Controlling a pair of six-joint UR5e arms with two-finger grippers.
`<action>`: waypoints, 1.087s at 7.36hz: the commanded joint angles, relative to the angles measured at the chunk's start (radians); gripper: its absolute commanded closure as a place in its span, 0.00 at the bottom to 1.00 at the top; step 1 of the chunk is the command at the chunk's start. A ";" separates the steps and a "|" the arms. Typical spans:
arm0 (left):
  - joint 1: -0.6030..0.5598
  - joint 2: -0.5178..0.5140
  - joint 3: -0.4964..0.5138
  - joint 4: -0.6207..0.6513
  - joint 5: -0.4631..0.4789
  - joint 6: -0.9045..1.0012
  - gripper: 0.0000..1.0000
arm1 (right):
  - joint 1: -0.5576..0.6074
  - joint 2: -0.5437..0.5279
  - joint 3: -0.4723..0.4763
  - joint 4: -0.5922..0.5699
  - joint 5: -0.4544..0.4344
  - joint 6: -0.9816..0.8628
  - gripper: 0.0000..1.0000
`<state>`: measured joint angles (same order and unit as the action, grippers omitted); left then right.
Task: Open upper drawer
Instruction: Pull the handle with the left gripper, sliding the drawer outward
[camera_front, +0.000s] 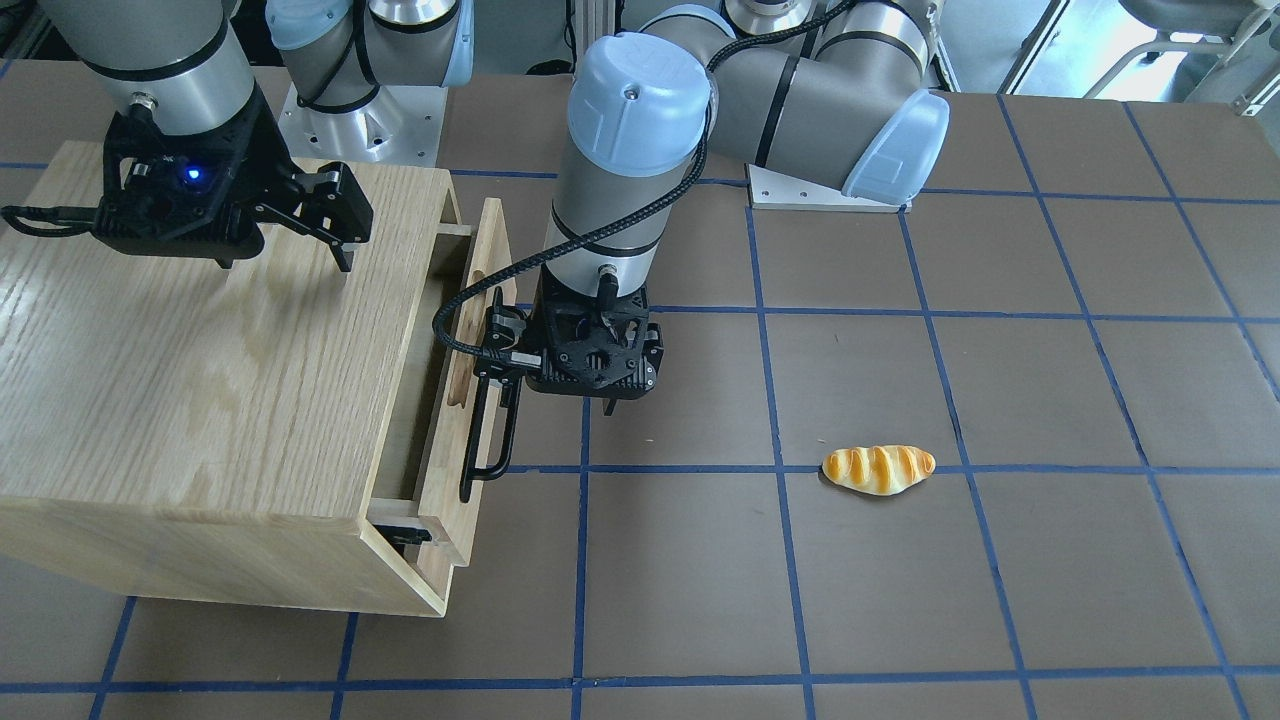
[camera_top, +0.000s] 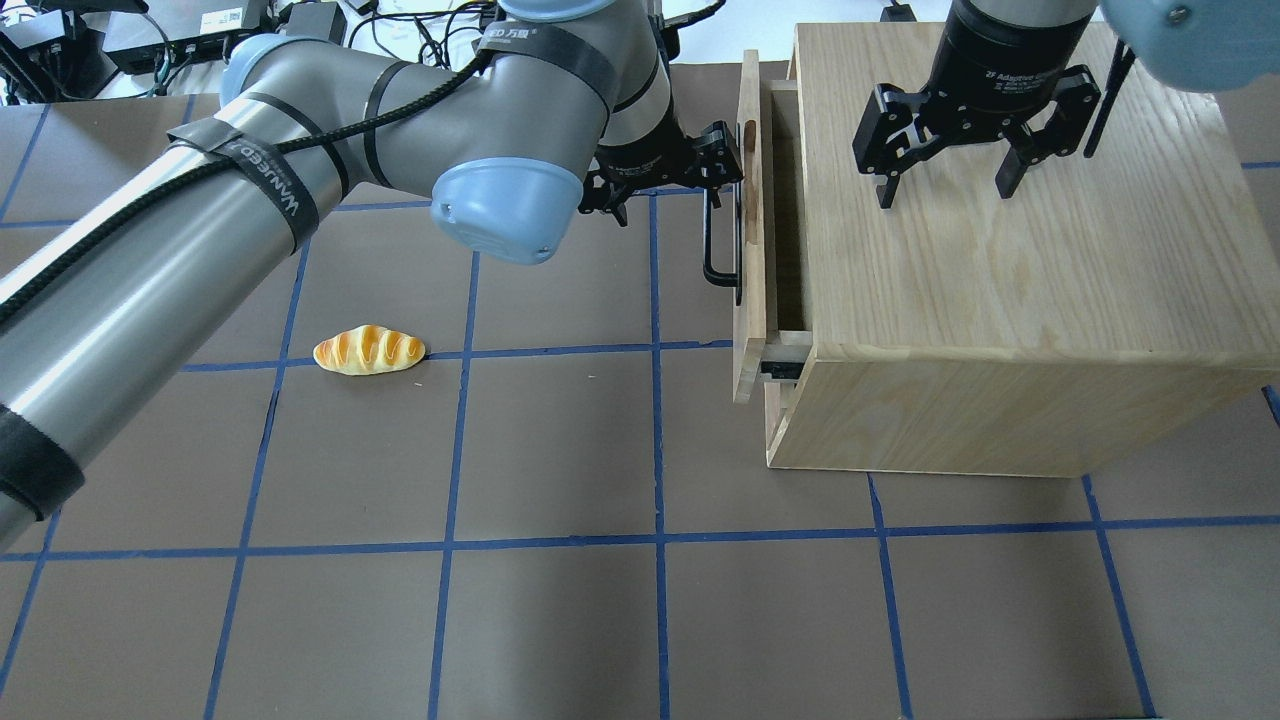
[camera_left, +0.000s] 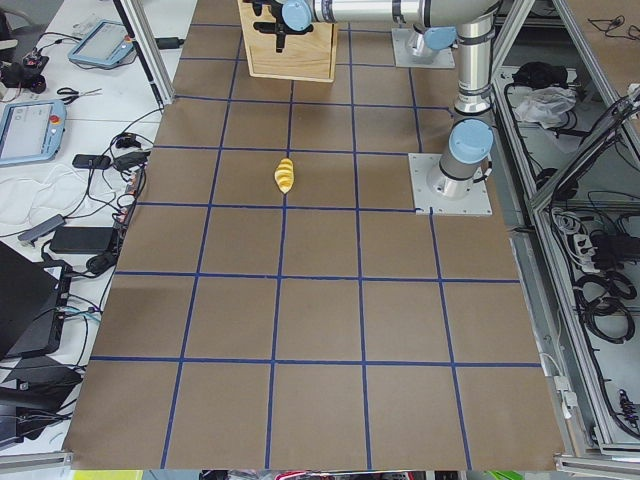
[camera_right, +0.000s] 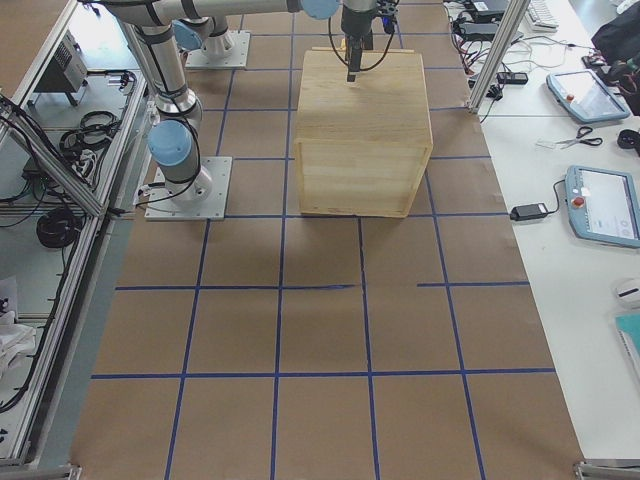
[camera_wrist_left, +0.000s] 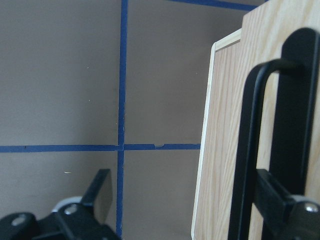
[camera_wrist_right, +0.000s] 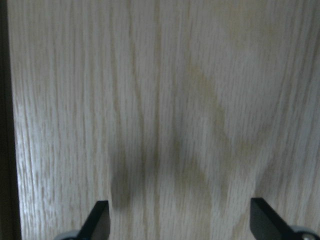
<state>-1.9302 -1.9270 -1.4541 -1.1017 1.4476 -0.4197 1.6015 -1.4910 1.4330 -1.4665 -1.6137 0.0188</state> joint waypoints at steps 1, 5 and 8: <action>0.005 -0.001 -0.002 -0.001 0.028 0.016 0.00 | 0.000 0.000 0.000 0.000 0.000 0.001 0.00; 0.030 0.003 -0.008 -0.004 0.028 0.055 0.00 | 0.000 0.000 0.000 0.000 0.000 0.001 0.00; 0.031 0.003 -0.006 -0.004 0.030 0.058 0.00 | 0.000 0.000 0.000 0.000 0.000 0.000 0.00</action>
<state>-1.8997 -1.9241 -1.4599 -1.1059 1.4770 -0.3639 1.6015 -1.4910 1.4338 -1.4665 -1.6137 0.0189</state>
